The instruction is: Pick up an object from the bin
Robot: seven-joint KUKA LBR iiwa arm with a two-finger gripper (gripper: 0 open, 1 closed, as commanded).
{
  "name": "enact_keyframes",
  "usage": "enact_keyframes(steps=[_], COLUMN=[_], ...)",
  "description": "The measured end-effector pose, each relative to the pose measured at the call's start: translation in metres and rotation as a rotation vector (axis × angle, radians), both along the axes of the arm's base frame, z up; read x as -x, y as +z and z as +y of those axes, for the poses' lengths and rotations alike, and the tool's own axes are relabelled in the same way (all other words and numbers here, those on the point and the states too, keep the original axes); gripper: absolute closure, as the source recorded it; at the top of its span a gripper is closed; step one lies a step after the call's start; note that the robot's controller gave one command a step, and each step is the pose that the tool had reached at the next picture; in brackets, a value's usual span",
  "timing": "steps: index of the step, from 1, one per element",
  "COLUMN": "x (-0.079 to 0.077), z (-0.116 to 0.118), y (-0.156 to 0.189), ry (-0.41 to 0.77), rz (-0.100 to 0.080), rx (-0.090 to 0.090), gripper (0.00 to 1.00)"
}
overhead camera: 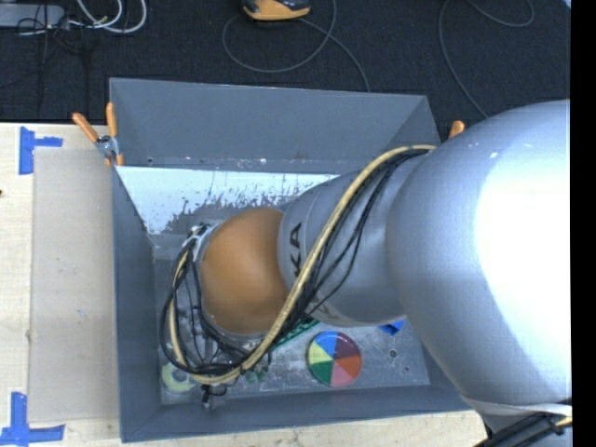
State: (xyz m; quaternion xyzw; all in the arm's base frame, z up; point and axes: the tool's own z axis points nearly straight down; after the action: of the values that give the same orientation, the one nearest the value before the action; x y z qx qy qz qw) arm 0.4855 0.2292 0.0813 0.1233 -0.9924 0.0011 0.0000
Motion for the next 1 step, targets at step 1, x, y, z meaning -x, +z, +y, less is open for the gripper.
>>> enact_keyframes(steps=[1], x=[-0.0233], z=[0.0069], y=[-0.0089], ry=[-0.142], rz=[0.007], rx=[-0.001], gripper=[0.00])
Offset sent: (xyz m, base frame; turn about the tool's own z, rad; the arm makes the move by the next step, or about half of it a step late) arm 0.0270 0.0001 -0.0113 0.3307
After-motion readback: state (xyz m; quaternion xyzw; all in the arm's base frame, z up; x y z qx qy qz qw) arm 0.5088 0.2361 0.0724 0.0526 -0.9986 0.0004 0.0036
